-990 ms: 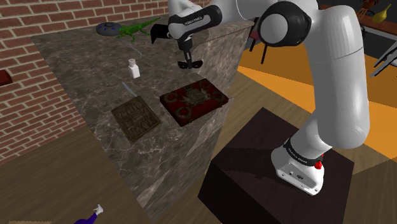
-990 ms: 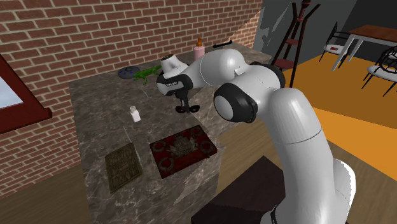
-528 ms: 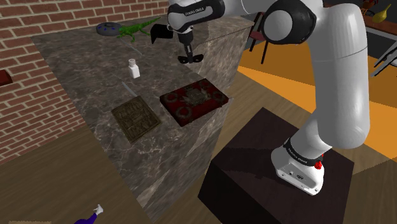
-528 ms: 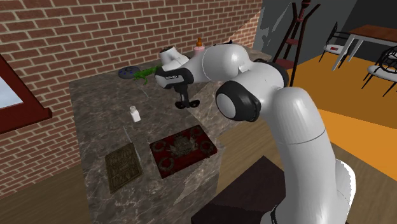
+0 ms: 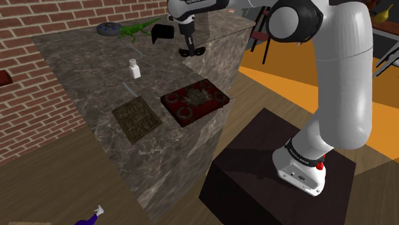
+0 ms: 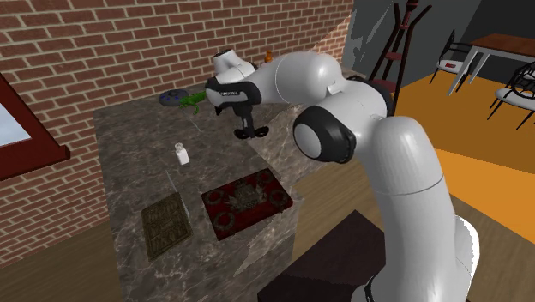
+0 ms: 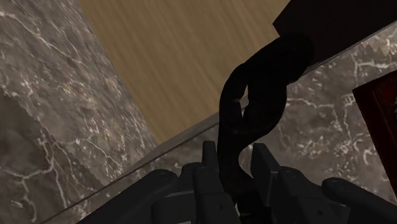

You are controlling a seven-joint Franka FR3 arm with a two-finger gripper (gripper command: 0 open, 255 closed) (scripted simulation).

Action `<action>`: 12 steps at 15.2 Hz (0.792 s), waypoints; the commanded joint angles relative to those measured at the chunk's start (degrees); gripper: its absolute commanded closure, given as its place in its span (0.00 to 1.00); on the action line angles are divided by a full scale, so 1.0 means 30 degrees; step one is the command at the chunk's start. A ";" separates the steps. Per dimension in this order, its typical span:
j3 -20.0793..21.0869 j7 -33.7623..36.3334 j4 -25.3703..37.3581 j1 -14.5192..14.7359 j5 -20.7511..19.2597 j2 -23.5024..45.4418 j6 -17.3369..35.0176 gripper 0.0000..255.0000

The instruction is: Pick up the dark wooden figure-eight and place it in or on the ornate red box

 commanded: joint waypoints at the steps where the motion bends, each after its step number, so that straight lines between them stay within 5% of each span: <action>1: -0.0013 -0.0080 0.0220 -0.0006 -0.0002 -0.0157 -0.0376 1.00; 12: 0.0642 0.3391 -0.9652 0.2431 -0.0754 -0.6424 0.2647 1.00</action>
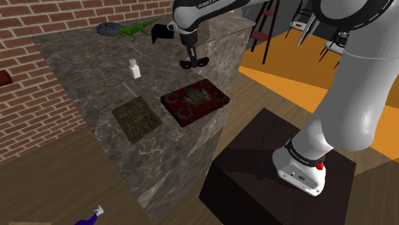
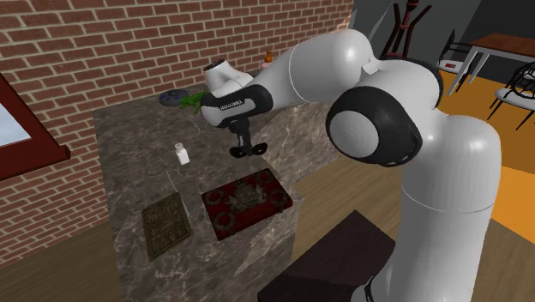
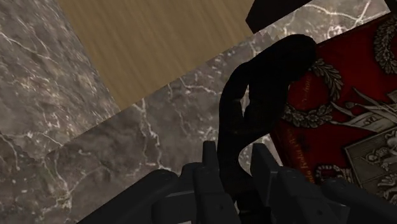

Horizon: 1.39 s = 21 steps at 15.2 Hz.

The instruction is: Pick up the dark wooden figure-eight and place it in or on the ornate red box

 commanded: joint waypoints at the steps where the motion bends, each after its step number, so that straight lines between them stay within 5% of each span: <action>1: 0.0217 0.0787 -0.1584 0.0495 -0.0112 -0.1155 0.0297 1.00; 11: 0.1711 0.4523 -0.7407 0.2558 -0.0078 -0.5255 0.1391 1.00; 21: 0.1667 0.4933 -0.8452 0.2517 -0.0288 -0.3847 0.3820 1.00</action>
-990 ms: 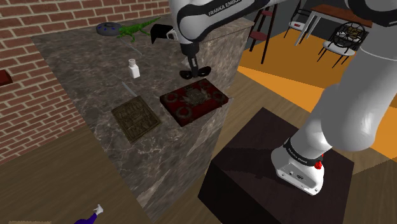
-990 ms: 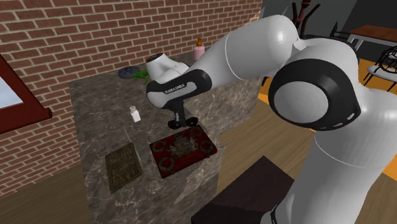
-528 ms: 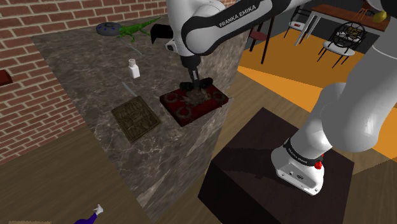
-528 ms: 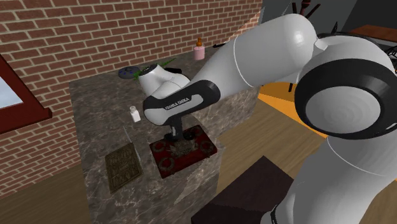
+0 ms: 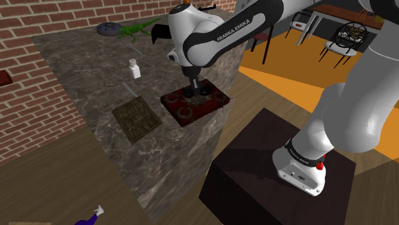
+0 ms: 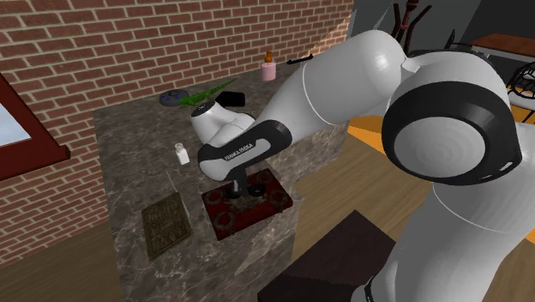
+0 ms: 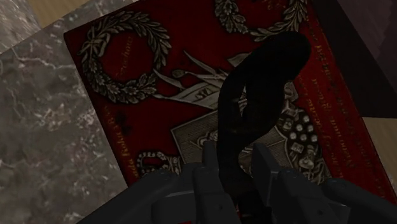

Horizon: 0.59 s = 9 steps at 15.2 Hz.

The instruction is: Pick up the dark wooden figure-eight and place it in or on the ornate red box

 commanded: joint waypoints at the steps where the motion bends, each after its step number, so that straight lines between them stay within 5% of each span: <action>1: 0.0025 0.0076 -0.0192 0.0026 -0.0013 0.0217 0.0375 1.00; 7: 0.0020 0.0075 -0.0192 0.0030 -0.0013 0.0217 0.0375 1.00; 8: 0.0030 0.0100 -0.0169 0.0042 -0.0011 0.0277 0.0409 0.00; 9: 0.0028 0.0092 -0.0143 0.0039 -0.0009 0.0287 0.0395 0.00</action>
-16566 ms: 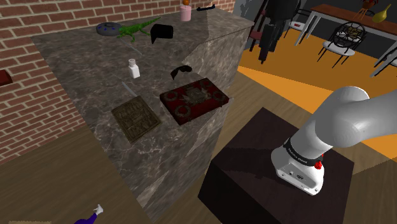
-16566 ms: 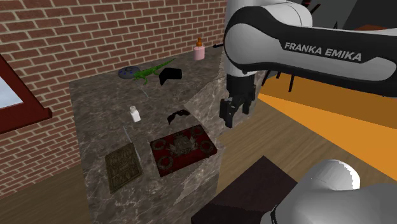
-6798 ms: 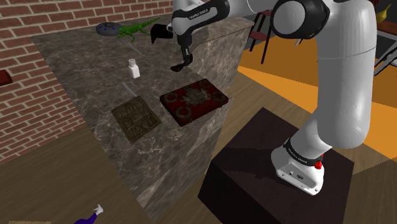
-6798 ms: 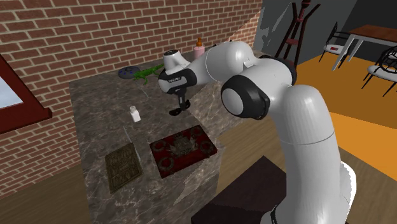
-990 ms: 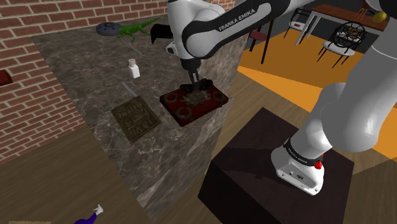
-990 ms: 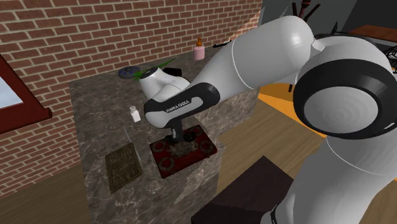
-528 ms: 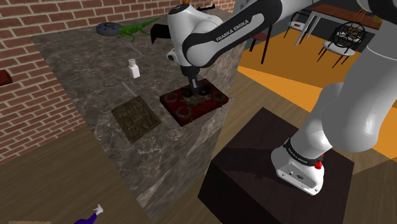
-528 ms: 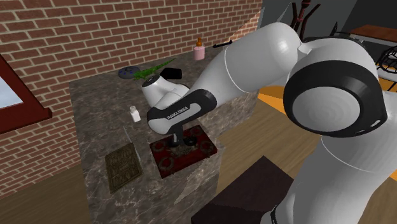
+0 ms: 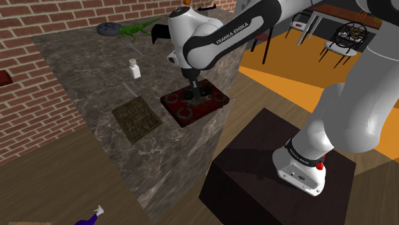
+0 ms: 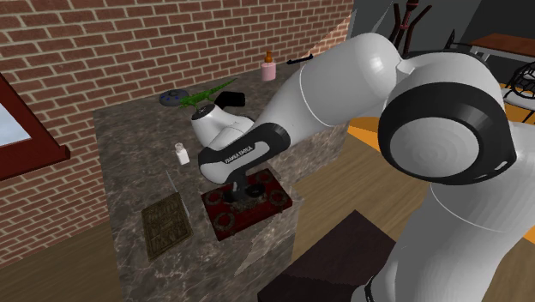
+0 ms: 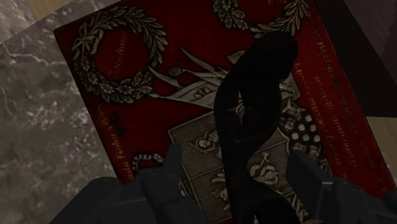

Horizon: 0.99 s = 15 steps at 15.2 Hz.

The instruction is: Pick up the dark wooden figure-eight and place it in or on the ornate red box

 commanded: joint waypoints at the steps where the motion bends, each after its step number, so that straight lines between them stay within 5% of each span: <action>1: 0.0014 0.0009 -0.0039 0.0012 0.0009 0.0053 0.0032 0.00; 4: 0.0006 -0.0016 -0.0050 0.0001 0.0010 -0.0015 -0.0022 0.00; 8: 0.0182 -0.0160 0.1534 0.0190 0.0273 -0.0792 -0.2400 0.00; 15: 0.0183 -0.0160 0.1534 0.0189 0.0273 -0.0792 -0.2400 0.00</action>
